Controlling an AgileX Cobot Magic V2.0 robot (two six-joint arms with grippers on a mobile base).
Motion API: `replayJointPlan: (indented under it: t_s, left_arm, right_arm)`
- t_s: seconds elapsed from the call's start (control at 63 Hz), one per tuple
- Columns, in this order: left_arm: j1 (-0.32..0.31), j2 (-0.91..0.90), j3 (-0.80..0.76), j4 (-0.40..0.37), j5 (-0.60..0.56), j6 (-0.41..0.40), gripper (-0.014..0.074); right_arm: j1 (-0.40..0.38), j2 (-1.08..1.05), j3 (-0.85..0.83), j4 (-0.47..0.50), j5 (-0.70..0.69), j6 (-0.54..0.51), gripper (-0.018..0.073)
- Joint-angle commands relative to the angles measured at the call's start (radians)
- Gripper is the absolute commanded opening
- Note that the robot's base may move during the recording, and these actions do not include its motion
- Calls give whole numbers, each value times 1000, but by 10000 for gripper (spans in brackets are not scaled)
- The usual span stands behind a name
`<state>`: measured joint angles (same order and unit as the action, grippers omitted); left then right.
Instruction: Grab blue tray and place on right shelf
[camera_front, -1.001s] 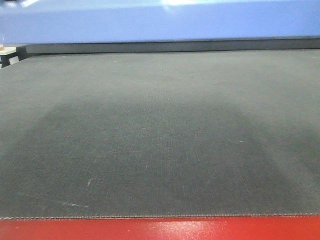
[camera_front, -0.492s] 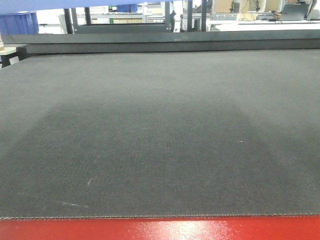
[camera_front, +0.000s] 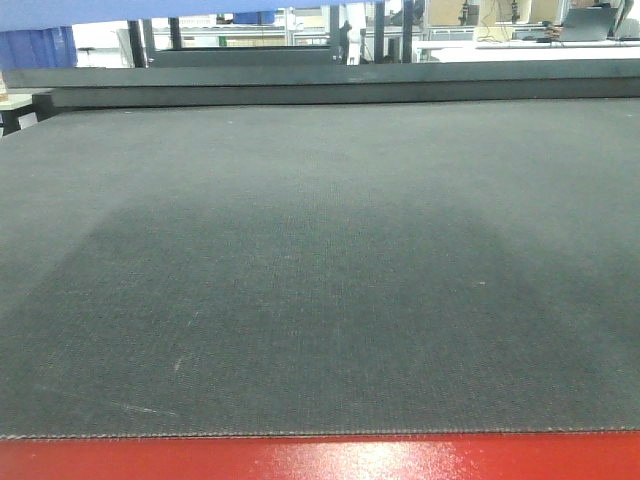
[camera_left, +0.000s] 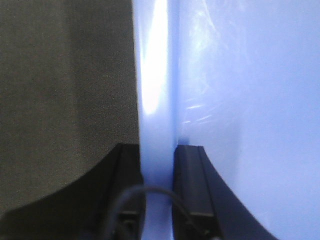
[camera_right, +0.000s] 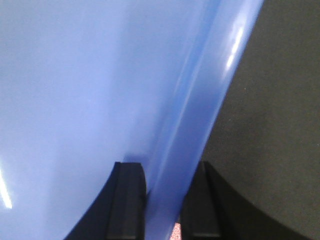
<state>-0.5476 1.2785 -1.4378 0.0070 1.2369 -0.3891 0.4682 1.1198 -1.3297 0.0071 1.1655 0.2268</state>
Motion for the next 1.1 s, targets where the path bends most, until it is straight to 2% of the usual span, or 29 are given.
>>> replayJointPlan:
  t_s: [0.0,1.08]
  left_arm:
    - [-3,-24,-22,37,94,30,-48]
    - [-3,-24,-22,34,94,30,-48]
  right_arm:
    - [2,-26,-32,-23,-58,-41,57]
    - [2,-26,-32,-23,-58,-41,57]
